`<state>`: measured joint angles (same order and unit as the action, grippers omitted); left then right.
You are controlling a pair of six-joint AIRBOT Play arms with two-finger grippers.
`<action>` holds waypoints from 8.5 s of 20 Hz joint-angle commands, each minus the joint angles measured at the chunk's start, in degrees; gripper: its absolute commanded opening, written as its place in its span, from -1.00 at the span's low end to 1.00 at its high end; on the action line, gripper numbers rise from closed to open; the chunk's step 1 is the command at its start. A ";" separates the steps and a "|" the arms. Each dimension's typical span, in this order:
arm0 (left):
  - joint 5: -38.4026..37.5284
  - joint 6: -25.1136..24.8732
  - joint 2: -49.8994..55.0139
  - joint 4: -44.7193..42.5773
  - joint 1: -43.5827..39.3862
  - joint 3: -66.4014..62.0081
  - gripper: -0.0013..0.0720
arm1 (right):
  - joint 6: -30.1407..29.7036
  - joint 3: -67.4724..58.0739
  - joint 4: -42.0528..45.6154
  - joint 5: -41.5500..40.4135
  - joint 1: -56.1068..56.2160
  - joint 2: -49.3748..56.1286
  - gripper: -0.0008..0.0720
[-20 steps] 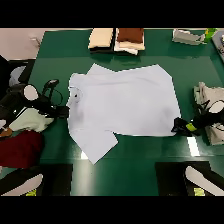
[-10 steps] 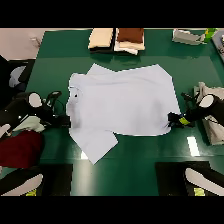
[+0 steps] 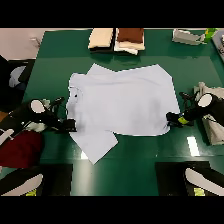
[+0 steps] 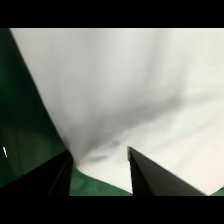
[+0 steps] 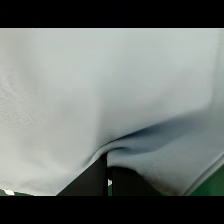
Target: Fold the shirts.
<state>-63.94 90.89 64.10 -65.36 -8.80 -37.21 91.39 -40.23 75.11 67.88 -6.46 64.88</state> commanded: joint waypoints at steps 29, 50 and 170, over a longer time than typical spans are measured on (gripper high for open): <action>-9.60 -1.33 -10.01 -16.61 0.02 -75.30 -0.90 | -1.05 -76.24 14.45 18.05 0.07 -10.95 -0.94; -3.98 -7.39 31.41 -17.03 0.22 -57.53 -0.90 | -3.04 -56.87 8.04 10.78 0.07 27.32 -0.93; 8.02 3.93 19.21 -17.77 -10.32 -39.60 -0.88 | -5.99 -27.80 -5.05 0.13 -9.33 24.48 0.74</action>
<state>-56.62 95.35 83.26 -84.64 -17.50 -76.73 85.69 -72.03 72.03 72.38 -16.36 89.60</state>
